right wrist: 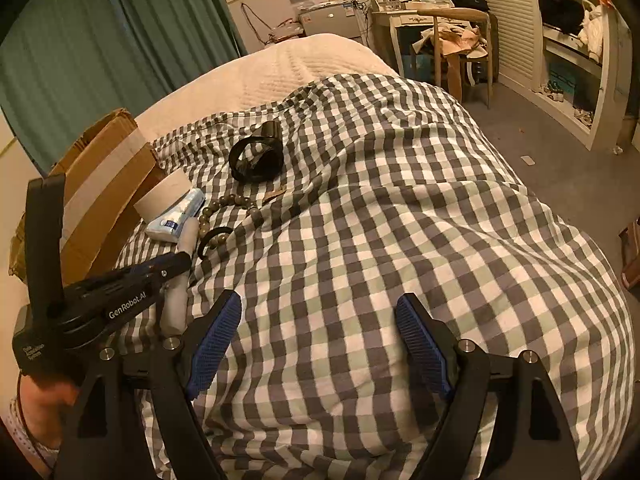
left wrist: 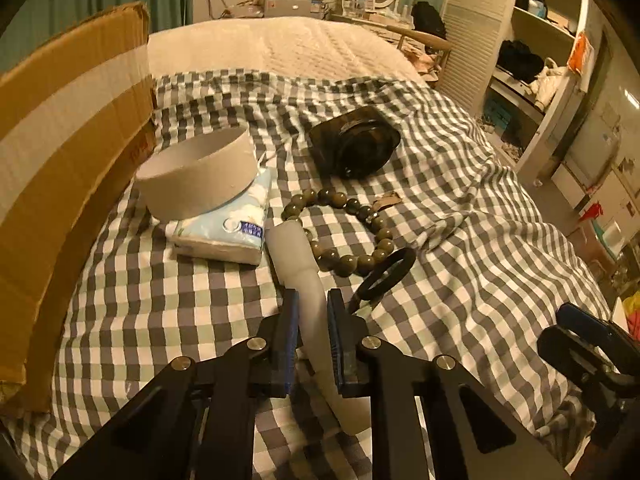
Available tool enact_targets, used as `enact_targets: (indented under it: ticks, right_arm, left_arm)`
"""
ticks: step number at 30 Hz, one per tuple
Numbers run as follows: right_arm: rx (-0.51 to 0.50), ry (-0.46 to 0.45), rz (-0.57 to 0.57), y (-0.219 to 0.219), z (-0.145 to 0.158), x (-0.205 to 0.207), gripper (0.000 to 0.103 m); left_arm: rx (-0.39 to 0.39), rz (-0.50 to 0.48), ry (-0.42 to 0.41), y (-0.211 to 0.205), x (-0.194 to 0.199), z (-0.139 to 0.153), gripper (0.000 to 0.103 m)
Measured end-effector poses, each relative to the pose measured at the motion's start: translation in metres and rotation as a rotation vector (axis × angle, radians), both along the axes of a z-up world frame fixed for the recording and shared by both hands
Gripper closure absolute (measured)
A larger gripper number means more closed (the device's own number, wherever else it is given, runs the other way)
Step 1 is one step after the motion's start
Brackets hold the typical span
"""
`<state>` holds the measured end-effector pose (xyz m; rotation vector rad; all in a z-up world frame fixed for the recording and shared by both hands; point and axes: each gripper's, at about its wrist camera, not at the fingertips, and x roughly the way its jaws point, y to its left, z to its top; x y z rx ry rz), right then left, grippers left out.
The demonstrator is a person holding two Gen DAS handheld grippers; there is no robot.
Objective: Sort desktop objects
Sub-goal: 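Grasp the white stick-shaped object with the left tool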
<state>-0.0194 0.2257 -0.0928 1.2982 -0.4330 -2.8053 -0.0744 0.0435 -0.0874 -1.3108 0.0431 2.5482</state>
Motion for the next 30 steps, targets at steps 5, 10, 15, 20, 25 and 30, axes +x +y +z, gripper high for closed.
enact_targets:
  ticks: [5,10,15,20,25,30]
  right_arm:
    - [0.016,0.037,0.031,-0.012,0.009,0.003,0.023]
    - [0.051,0.065,0.120,-0.036,0.018,-0.008,0.023]
    - [0.128,0.073,0.182,-0.062,0.017,-0.037,0.023]
    - [0.003,0.066,0.155,-0.064,0.010,-0.080,0.023]
    - [-0.004,-0.003,0.191,-0.087,-0.013,-0.118,0.028]
    - [-0.016,-0.073,0.214,-0.083,-0.037,-0.113,0.064]
  left_arm:
    - [0.077,0.045,0.008,-0.017,0.002,0.020,0.089]
    - [0.102,0.081,0.068,-0.036,0.002,0.040,0.089]
    - [0.181,0.091,0.008,-0.049,-0.005,0.038,0.089]
    - [0.111,0.146,-0.099,-0.049,-0.009,0.019,0.088]
    - [0.112,0.213,-0.127,-0.062,-0.017,0.010,0.087]
    - [0.101,0.213,-0.142,-0.064,-0.021,0.002,0.087]
